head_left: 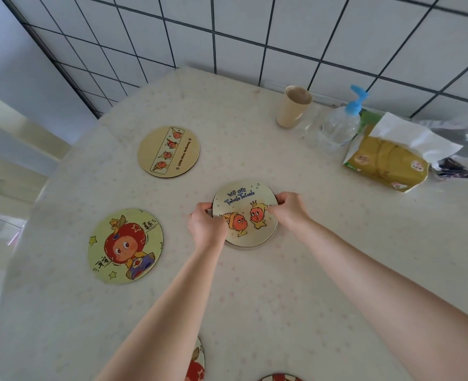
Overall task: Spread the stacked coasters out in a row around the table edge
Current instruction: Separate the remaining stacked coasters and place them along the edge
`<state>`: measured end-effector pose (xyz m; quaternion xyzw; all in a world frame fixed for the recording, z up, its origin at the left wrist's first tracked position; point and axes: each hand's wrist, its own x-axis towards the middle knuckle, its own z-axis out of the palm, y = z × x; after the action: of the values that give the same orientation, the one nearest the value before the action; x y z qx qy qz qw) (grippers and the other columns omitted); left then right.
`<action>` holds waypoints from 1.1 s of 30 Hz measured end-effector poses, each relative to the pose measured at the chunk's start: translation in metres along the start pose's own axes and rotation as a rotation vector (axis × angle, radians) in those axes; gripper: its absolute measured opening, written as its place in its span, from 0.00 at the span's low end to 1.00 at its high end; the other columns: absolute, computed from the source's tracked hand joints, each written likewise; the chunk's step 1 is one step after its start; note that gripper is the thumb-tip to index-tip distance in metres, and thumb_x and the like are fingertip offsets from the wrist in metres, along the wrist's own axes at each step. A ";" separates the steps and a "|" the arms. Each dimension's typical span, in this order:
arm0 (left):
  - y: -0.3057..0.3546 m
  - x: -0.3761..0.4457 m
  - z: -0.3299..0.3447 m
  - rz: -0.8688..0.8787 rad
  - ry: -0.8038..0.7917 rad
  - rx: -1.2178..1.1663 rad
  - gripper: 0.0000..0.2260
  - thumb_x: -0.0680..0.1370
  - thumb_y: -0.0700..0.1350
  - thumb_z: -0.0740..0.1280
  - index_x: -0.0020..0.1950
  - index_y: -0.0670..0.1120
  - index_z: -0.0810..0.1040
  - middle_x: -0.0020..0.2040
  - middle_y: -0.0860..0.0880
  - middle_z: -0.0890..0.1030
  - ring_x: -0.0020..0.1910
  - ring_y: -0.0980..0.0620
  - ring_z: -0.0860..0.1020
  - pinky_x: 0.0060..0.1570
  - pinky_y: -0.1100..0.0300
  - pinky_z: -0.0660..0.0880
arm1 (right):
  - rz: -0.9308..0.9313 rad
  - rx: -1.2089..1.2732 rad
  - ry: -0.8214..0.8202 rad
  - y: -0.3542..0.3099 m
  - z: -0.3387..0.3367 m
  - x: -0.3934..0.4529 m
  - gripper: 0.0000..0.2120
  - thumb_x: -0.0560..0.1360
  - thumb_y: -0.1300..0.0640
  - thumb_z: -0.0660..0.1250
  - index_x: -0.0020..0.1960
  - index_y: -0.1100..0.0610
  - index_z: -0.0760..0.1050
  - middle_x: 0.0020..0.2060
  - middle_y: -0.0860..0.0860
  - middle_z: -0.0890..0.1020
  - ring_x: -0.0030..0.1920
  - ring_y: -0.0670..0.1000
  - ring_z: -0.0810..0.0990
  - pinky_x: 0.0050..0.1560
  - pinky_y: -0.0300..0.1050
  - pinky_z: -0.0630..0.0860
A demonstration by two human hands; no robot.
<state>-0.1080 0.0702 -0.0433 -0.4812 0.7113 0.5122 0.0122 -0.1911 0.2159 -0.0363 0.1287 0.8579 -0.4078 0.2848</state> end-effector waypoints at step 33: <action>-0.066 -0.264 0.112 0.221 -0.210 0.030 0.10 0.75 0.34 0.63 0.52 0.47 0.76 0.44 0.54 0.80 0.46 0.51 0.80 0.47 0.52 0.79 | -0.136 0.091 0.179 0.227 -0.184 -0.148 0.06 0.72 0.65 0.64 0.44 0.55 0.77 0.40 0.52 0.82 0.42 0.54 0.80 0.37 0.41 0.71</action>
<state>0.0263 0.3301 -0.0089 -0.3435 0.7622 0.5474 0.0373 -0.0399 0.5038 0.0022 0.1190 0.8673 -0.4515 0.1727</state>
